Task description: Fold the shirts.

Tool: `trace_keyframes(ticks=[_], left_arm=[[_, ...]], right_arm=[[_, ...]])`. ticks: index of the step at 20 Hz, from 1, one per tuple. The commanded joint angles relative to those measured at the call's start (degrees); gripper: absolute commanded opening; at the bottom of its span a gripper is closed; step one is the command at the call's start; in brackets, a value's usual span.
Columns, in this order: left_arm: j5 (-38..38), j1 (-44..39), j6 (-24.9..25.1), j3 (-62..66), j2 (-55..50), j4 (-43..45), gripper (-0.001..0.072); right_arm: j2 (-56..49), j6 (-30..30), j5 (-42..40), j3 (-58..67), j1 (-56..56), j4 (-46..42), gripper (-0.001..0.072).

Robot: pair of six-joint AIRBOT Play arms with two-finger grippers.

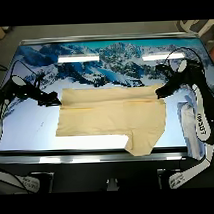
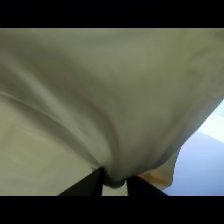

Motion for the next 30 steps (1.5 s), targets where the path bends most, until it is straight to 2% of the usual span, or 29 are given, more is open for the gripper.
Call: trace_keyframes(ticks=[1,3,5,7,9,13,14,21,25,28,30], left_arm=[[-5.6,1.6,-2.2,0.3,0.0,-0.6,0.0451],[-10.2,4.2,-3.1,2.6,0.9,-0.3,0.0454],[-12.1,6.7,-4.3,1.7,4.1,1.9,0.0453],[-12.4,7.6,-4.2,-3.1,9.0,8.5,0.0453],[-10.9,7.5,-3.2,-13.2,14.6,12.0,0.0451],[-0.3,7.0,0.3,-35.0,23.3,7.3,0.0452],[1.6,7.0,0.3,-37.5,23.9,7.2,0.0452],[8.5,6.1,0.9,-40.5,22.6,2.5,0.045],[10.1,2.4,0.9,-40.5,21.8,0.8,0.0433],[10.5,0.9,0.7,-40.4,21.7,0.8,0.0041],[10.2,0.9,0.9,-40.3,21.9,0.8,0.0025]], right_arm=[[0.8,-0.3,3.8,0.7,0.0,0.1,0.042],[3.3,-1.3,9.2,1.5,-0.2,-5.5,0.056],[6.0,0.1,13.5,0.0,-2.1,-3.0,0.0529],[9.8,-0.5,14.8,-6.8,-3.7,-1.7,0.0528],[16.3,-2.3,10.1,-19.4,-4.3,-1.8,0.0528],[27.4,-2.8,0.2,-39.3,-4.3,0.2,0.0524],[29.0,-2.9,-0.4,-41.6,-4.3,0.0,0.048],[30.2,-3.7,0.4,-43.0,-4.3,-0.8,0.048],[30.2,-3.7,0.2,-43.1,-4.3,-0.9,0.0493],[30.2,-3.1,0.1,-45.3,-4.3,-0.7,0.0515],[30.2,-2.4,-0.8,-48.9,-4.3,2.9,0.0545]])
